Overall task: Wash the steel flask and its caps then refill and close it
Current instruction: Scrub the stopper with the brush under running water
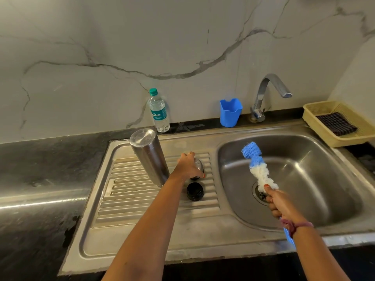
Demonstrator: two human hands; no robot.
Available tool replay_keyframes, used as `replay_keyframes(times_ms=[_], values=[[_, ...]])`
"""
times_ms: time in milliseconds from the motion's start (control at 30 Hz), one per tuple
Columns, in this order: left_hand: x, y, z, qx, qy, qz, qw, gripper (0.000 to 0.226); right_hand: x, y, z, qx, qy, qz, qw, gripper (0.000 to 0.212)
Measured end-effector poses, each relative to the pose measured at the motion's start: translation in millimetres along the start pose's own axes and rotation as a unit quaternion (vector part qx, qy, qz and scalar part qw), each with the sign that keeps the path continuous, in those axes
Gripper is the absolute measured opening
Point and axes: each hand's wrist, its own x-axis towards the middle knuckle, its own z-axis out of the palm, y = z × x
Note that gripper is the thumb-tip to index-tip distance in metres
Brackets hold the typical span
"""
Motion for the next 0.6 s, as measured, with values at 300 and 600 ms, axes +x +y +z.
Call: replay_keyframes(times_ms=[300, 600], values=[[5, 9, 3, 0.004, 0.03, -0.023, 0.999, 0.088, 5, 5, -17, -0.003, 0.0, 0.011, 1.0, 0.025], [11, 69, 5, -0.058, 0.019, 0.06, 0.996, 0.091, 9, -8, -53, -0.017, -0.003, 0.0, 1.0, 0.03]])
